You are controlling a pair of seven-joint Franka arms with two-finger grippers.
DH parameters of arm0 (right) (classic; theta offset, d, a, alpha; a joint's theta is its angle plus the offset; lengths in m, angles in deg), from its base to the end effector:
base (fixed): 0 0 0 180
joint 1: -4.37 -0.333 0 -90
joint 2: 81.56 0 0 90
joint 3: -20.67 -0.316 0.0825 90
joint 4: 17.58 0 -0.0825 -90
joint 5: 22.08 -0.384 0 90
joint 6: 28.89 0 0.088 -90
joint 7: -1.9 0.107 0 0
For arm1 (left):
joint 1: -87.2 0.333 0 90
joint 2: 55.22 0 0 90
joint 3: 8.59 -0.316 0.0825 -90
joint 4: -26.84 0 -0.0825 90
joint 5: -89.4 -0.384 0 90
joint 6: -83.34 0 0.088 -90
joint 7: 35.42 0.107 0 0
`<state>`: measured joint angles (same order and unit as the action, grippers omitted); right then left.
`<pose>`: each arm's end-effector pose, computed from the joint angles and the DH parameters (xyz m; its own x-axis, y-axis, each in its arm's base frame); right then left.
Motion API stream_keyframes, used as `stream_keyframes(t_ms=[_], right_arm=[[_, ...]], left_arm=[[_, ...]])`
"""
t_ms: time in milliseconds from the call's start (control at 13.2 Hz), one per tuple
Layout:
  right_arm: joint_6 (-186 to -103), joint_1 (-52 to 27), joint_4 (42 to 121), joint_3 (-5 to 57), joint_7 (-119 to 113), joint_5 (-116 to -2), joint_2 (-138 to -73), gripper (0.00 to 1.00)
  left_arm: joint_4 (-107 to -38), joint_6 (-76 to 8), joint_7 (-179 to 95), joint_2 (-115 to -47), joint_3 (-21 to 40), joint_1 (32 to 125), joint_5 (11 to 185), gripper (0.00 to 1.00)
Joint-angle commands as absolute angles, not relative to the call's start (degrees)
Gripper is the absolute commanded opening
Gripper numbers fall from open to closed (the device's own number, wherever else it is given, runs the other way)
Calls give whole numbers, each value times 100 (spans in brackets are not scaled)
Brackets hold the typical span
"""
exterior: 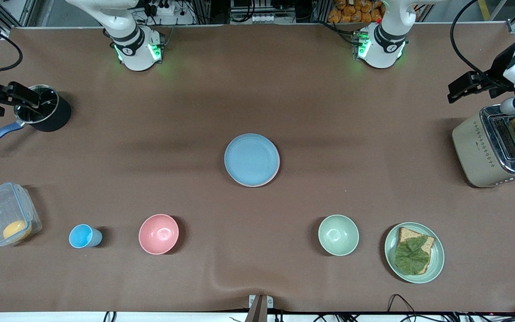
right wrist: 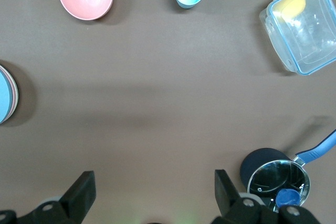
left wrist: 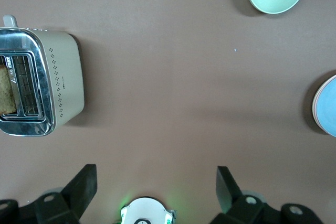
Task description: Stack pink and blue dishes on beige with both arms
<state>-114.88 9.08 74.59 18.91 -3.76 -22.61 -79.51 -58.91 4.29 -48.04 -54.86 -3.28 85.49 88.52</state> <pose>0.5347 -0.0262 0.6204 0.9963 0.0480 -0.0709 0.0470 -0.9988 -0.0152 0.5285 -0.0634 0.6465 0.9894 0.1012 -0.1043 0.0975 -0.9944 -0.0396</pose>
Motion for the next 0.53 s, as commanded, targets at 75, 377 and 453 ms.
stream_keyframes(t_ms=[75,377,453], right_arm=[[-11397,1008,7418,1794,-303,-2173,-7893,100],[-11388,1008,7418,1803,-303,-2173,-7893,100],[-11370,1008,7418,1803,-303,-2173,-7893,100]], left_arm=[[-5736,521,-4868,-5549,-323,8562,8896,100],[-5736,521,-4869,-5549,-305,8553,8887,100],[-5727,521,-4869,-5549,-305,8553,8887,100]])
